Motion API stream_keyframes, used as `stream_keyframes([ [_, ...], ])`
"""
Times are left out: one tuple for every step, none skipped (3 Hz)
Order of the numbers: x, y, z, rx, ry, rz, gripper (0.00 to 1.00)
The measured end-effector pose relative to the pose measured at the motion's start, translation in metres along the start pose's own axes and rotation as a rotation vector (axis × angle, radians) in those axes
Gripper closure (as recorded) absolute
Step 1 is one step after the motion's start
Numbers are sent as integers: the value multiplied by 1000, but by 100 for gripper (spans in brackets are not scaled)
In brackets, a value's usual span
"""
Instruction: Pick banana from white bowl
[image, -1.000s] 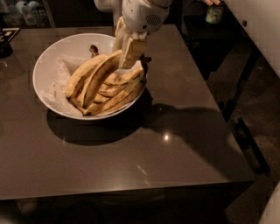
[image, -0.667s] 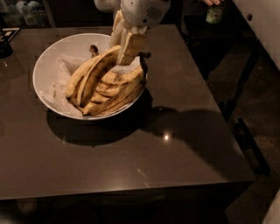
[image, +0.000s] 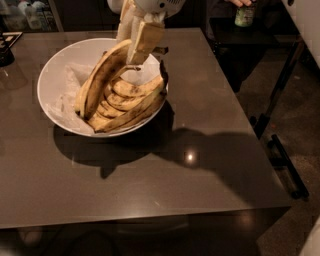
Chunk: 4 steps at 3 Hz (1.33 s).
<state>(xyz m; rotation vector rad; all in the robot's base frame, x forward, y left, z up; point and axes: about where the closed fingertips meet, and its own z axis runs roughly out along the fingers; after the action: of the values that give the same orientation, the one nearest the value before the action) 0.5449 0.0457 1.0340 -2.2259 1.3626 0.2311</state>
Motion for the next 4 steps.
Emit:
stream_keyframes([
  [-2,11,-5,4,-18,25,100],
  [-4,33,-10,-3,-21,82,100],
  [-8,54,-18,0,-10,129,100],
  [-11,86,-27,11,-14,209,100],
])
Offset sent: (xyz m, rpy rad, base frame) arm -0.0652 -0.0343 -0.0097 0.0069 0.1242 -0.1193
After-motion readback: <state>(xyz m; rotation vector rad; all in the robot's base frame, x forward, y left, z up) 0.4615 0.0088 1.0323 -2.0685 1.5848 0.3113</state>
